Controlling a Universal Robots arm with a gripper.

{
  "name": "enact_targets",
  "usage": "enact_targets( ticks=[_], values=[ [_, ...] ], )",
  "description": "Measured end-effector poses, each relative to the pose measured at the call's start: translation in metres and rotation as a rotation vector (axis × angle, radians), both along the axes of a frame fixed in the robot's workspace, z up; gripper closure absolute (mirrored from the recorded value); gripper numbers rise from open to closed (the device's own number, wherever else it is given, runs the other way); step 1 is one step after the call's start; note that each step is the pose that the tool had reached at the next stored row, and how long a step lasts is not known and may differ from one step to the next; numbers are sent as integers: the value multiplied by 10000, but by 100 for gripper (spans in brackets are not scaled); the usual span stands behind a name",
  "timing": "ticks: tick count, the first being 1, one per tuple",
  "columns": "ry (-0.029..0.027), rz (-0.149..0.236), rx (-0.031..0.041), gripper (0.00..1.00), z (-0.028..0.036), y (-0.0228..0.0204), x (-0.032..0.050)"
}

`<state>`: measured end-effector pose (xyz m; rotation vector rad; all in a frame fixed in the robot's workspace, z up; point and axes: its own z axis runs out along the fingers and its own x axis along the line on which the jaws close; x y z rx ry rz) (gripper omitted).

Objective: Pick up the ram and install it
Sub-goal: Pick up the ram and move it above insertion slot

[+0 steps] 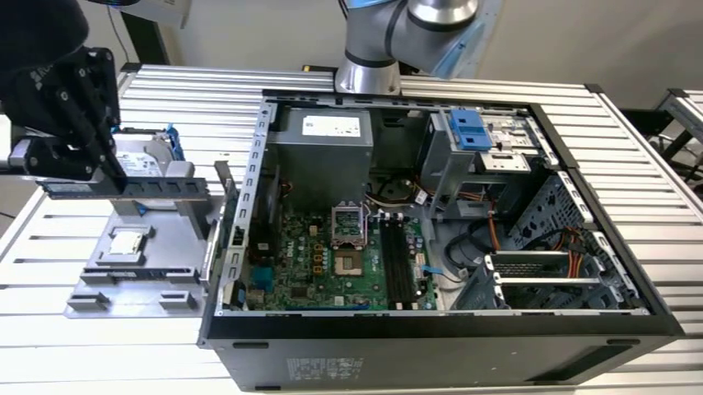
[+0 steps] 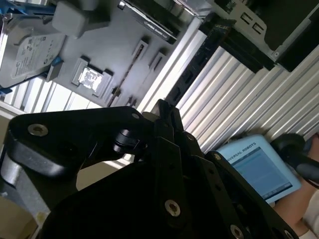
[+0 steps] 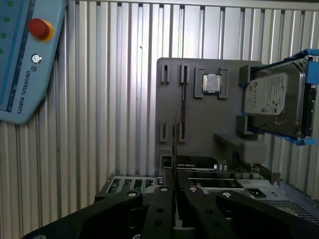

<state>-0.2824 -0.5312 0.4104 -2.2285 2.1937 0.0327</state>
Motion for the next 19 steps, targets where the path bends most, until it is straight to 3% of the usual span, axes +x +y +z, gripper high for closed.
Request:
enact_targets(
  ticks=[19],
  values=[
    [73, -1, 0, 100, 0, 0, 571]
  ],
)
